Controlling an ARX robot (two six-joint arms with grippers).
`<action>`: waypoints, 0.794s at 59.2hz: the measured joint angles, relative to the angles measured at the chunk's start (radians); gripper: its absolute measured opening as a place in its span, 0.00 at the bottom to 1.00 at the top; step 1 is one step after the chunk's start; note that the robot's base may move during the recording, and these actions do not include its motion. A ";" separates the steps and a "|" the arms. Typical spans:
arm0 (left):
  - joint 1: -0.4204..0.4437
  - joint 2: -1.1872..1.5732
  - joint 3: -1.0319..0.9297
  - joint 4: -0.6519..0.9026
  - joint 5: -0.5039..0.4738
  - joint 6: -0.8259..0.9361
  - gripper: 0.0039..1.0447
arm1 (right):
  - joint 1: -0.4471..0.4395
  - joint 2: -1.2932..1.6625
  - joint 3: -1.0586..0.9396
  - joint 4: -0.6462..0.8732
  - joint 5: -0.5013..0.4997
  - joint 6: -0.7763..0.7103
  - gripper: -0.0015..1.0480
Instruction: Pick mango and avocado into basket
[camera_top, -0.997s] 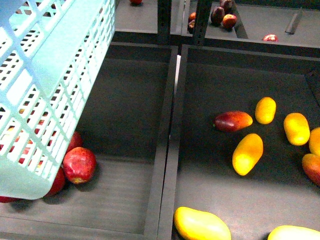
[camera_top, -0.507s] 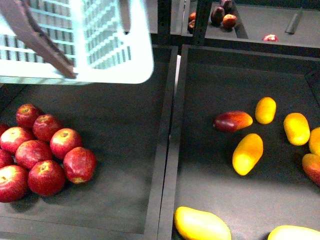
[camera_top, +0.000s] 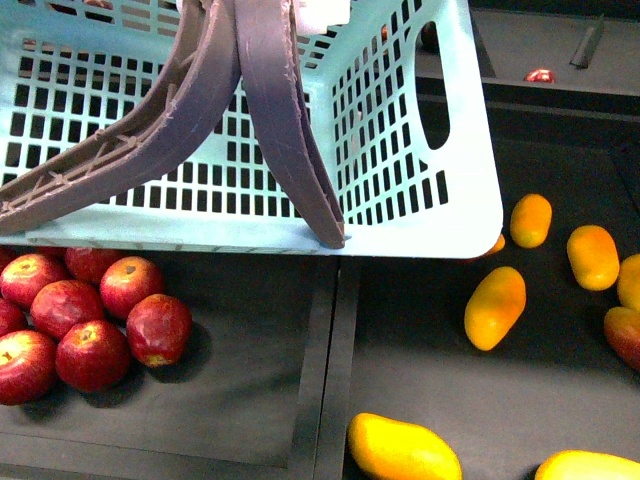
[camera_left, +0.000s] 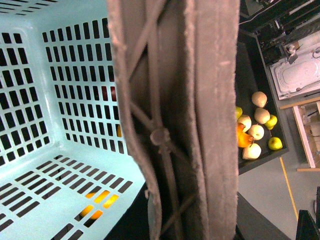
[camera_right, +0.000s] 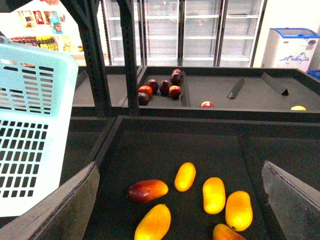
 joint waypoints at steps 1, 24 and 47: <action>0.000 0.000 -0.002 0.001 0.000 -0.002 0.16 | 0.000 0.000 0.000 0.000 0.000 0.000 0.92; 0.005 0.000 -0.035 0.022 0.017 -0.100 0.16 | 0.000 0.000 0.000 0.000 0.000 0.000 0.92; 0.007 0.000 -0.035 0.013 -0.017 -0.090 0.16 | 0.000 0.000 0.000 0.000 0.000 0.000 0.92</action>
